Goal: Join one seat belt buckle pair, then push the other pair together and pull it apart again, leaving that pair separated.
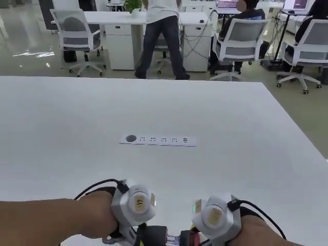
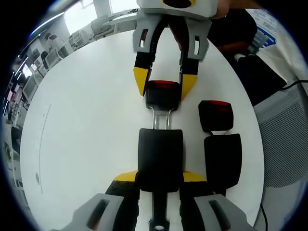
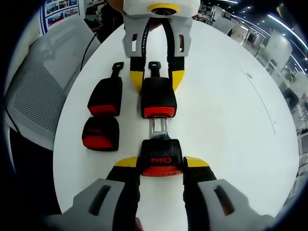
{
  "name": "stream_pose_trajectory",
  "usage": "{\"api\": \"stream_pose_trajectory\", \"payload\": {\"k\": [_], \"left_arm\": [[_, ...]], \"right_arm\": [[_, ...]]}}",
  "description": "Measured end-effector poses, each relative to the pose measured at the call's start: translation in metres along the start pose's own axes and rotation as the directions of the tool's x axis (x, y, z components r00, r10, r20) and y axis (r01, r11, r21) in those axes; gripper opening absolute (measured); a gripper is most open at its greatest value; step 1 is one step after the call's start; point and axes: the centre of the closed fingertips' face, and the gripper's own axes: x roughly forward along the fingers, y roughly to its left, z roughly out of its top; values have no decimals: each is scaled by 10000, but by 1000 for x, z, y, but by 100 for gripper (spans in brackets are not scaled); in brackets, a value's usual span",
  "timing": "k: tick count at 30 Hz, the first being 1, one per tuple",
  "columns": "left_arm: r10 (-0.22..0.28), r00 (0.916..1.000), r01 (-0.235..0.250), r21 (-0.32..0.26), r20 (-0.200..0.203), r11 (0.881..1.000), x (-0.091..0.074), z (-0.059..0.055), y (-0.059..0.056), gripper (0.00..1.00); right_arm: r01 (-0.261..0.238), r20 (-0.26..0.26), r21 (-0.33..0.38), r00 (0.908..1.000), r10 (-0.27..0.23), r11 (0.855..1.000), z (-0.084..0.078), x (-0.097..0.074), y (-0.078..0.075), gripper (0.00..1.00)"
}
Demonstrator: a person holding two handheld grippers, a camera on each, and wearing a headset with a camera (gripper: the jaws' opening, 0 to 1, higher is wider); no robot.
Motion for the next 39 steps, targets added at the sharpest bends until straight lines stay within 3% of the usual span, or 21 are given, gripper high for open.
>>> {"api": "stream_pose_trajectory", "payload": {"k": [16, 18, 21, 26, 29, 30, 31, 32, 34, 35, 37, 38, 39], "left_arm": [[97, 9998, -95, -66, 196, 9999, -1, 1, -3, 32], [135, 9997, -132, -142, 227, 9998, -1, 1, -2, 32], [136, 9995, -131, -178, 278, 9998, -1, 1, -2, 33], [178, 9997, -172, -313, 181, 9994, -1, 1, 0, 33], [465, 9987, -457, -374, 199, 9983, 0, 0, 6, 35], [569, 9981, -556, -509, 230, 9972, 0, -1, 7, 38], [640, 9977, -616, -995, 214, 9931, -1, -3, 8, 39], [535, 9983, -509, -987, 237, 9938, -2, -4, 4, 42], [835, 9916, -712, -1225, 984, 9899, -8, -1, 7, 48], [1016, 9881, -843, -1465, 1154, 9856, -13, -1, 10, 48], [1734, 9739, -1447, -1884, 1465, 9714, -30, -6, 19, 51], [2185, 9586, -1739, -2318, 1829, 9571, -44, -1, 16, 52], [2286, 9542, -1773, -2507, 1932, 9517, -47, -1, 15, 52]], "right_arm": [[102, -623, 804, 9980, -52, 9967, -70, -42, 3, 33], [86, -682, 866, 9977, -27, 9962, -73, -49, 5, 33], [63, -765, 1022, 9971, 16, 9947, -82, -45, 0, 33], [54, -993, 914, 9951, 38, 9958, -77, -49, 4, 34], [431, -1151, 835, 9928, -333, 9956, -81, -46, -5, 41], [543, -1186, 883, 9920, -436, 9946, -81, -47, -6, 42], [675, -1230, 821, 9908, -571, 9943, -81, -49, -6, 45], [868, -1242, 710, 9892, -775, 9937, -81, -50, -8, 47], [1088, -1238, 740, 9873, -991, 9913, -82, -52, -7, 54], [1191, -1062, 882, 9883, -1095, 9890, -80, -54, -6, 55], [1444, -607, 1511, 9888, -1367, 9779, -74, -64, -2, 55], [1660, -263, 1897, 9861, -1640, 9677, -69, -70, -1, 55], [1691, -156, 2009, 9854, -1694, 9649, -68, -71, 0, 56]]}}
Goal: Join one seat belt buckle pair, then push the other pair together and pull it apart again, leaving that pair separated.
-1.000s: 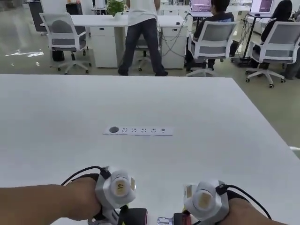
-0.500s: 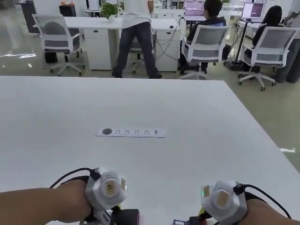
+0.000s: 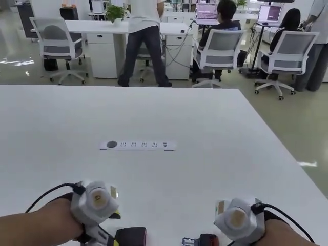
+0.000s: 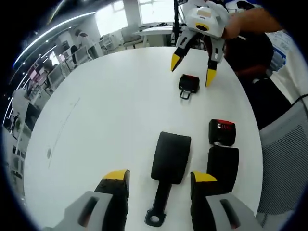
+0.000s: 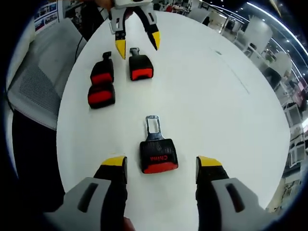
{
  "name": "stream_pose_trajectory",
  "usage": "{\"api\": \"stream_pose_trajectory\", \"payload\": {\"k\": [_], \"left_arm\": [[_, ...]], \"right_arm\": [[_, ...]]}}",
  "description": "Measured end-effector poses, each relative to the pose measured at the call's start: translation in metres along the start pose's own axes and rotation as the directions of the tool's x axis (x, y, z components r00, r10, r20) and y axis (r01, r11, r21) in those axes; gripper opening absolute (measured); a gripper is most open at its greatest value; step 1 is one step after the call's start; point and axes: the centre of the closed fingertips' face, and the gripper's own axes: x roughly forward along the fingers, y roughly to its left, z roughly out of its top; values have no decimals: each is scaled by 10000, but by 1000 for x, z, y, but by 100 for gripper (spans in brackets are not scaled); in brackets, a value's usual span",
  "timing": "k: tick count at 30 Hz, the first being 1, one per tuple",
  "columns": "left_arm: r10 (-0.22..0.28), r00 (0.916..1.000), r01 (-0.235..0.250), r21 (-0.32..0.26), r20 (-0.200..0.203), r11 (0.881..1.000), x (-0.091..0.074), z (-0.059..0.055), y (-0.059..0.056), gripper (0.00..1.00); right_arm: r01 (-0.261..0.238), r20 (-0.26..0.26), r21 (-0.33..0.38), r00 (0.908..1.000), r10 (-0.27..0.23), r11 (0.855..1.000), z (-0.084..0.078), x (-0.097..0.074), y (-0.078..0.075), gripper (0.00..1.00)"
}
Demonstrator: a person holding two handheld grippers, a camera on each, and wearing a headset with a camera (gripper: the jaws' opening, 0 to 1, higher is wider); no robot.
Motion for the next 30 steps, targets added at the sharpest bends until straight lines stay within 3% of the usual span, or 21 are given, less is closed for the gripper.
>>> {"api": "stream_pose_trajectory", "payload": {"k": [2, 3, 6, 7, 14, 19, 22, 26, 28, 30], "left_arm": [[473, 9971, -441, -532, 598, 9976, -19, 2, -5, 53], [659, 9943, -607, -622, 841, 9962, -26, -4, -10, 57], [1052, 9888, -932, -1118, 1063, 9894, -44, -17, -28, 65], [1090, 9877, -940, -1306, 1126, 9870, -47, -29, -32, 67], [1399, 9851, -1125, -2403, 1002, 9642, -71, -65, -76, 82], [1341, 9876, -1071, -2728, 821, 9561, -75, -94, -88, 90], [1436, 9864, -1154, -2861, 795, 9512, -76, -99, -90, 97], [1631, 9828, -1307, -2989, 862, 9453, -82, -94, -91, 100], [1660, 9822, -1300, -3187, 884, 9389, -82, -90, -97, 100], [1725, 9806, -1346, -3199, 930, 9378, -84, -84, -100, 100]], "right_arm": [[162, 432, 603, 9989, -188, 9981, 3, -11, 8, 58], [269, 702, 873, 9970, -331, 9958, 5, -16, 13, 60], [345, 1002, 1533, 9937, -503, 9876, 7, -25, 31, 69], [327, 1193, 1790, 9913, -547, 9833, 8, -29, 38, 72], [736, 1401, 3058, 9827, -1213, 9492, 3, -42, 74, 85], [1110, 1420, 3522, 9751, -1703, 9293, 2, -44, 85, 97], [1199, 1359, 3630, 9743, -1798, 9240, 2, -44, 89, 99], [1435, 1346, 3661, 9695, -2049, 9194, 3, -46, 90, 100], [1403, 1300, 3673, 9711, -2001, 9195, 3, -47, 94, 100], [1440, 1480, 3624, 9666, -2094, 9208, 6, -48, 93, 100]]}}
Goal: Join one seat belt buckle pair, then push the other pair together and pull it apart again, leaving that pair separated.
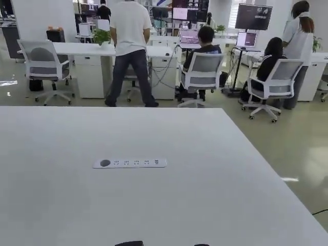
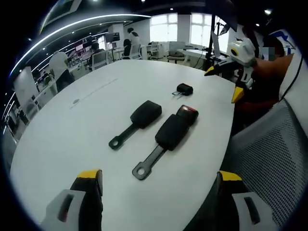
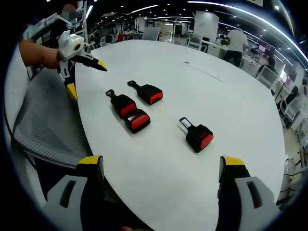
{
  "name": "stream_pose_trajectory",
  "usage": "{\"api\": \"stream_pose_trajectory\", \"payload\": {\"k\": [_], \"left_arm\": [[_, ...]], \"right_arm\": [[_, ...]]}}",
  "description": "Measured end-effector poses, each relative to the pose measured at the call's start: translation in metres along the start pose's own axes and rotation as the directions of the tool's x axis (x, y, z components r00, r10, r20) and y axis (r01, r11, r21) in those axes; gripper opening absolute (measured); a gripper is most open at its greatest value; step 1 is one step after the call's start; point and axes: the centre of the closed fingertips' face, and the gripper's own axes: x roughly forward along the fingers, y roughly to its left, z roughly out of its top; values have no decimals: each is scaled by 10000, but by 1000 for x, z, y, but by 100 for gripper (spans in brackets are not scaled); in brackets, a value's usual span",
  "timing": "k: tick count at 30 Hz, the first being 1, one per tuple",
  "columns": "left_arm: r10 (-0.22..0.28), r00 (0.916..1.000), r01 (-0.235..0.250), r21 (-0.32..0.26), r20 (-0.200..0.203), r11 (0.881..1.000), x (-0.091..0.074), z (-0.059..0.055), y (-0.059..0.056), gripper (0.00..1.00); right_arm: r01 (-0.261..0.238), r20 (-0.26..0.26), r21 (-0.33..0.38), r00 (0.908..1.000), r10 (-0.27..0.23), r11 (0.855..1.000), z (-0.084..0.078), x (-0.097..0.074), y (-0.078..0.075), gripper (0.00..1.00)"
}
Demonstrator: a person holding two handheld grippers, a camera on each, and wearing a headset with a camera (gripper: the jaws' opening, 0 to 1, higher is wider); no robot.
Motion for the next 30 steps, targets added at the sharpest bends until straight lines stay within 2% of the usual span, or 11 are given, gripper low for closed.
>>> {"api": "stream_pose_trajectory", "payload": {"k": [5, 7, 12, 18, 24, 27, 30], "left_arm": [[177, 9998, -177, 3, -18, 9998, 3, -3, 3, 100], [318, 9994, -319, 68, 134, 9995, 1, 1, 2, 100], [427, 9988, -427, -38, 219, 9991, 3, 2, 4, 100], [547, 9979, -540, -210, 354, 9983, 1, 2, 4, 100], [571, 9980, -563, -296, 254, 9980, -1, -3, 6, 100], [606, 9981, -601, -401, 124, 9974, -2, -10, 6, 100], [609, 9980, -602, -507, 138, 9969, -3, -10, 5, 100]], "right_arm": [[30, -49, 298, 10000, -28, 9996, -9, 0, -1, 100], [22, -93, 203, 10000, -21, 9998, -12, 3, -3, 100], [102, -53, 215, 9999, -101, 9997, -9, -2, -11, 100], [331, 149, 148, 9993, -333, 9993, -4, 1, -17, 100], [7, 36, -79, 10000, -6, 10000, -4, 6, -2, 100], [-31, 40, -61, 10000, 31, 10000, -5, 5, 1, 100], [-35, 61, 12, 10000, 35, 10000, -6, 3, 2, 100]]}}
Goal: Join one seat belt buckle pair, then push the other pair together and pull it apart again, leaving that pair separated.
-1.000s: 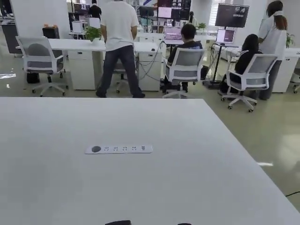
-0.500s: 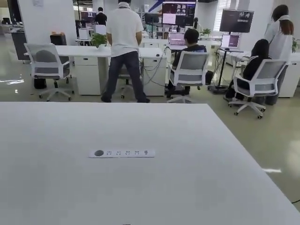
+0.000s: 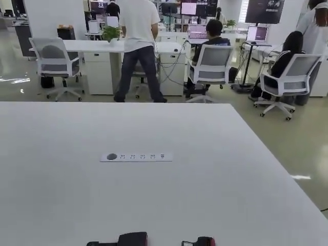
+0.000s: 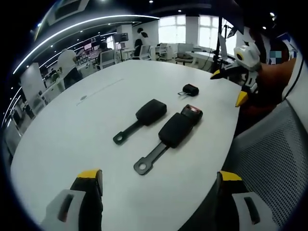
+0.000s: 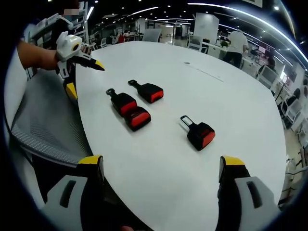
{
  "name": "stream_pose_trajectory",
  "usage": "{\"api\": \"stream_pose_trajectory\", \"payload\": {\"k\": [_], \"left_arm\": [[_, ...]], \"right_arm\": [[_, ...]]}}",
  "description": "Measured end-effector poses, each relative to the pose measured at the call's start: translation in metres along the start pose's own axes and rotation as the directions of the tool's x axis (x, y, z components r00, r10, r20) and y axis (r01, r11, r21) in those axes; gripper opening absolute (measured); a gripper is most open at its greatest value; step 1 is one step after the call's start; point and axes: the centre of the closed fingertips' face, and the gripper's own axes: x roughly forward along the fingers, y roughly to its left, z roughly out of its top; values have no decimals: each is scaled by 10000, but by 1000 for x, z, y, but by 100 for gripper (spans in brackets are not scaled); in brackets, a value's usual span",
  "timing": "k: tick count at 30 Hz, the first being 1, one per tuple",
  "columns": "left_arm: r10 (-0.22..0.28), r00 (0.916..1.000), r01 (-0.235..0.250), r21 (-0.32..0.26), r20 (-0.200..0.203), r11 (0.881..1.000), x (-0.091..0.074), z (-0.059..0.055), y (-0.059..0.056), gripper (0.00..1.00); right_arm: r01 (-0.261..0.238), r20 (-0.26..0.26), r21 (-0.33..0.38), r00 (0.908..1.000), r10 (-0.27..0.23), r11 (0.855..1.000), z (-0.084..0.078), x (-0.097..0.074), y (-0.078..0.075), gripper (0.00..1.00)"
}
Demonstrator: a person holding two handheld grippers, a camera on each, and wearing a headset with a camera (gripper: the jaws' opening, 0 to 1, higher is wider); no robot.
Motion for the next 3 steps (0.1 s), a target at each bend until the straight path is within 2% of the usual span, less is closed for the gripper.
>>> {"api": "stream_pose_trajectory", "payload": {"k": [3], "left_arm": [[44, 10000, -44, -99, 28, 9999, -3, -6, 2, 100]], "right_arm": [[203, 190, -142, 9996, -200, 9997, 4, -4, -1, 100]]}}
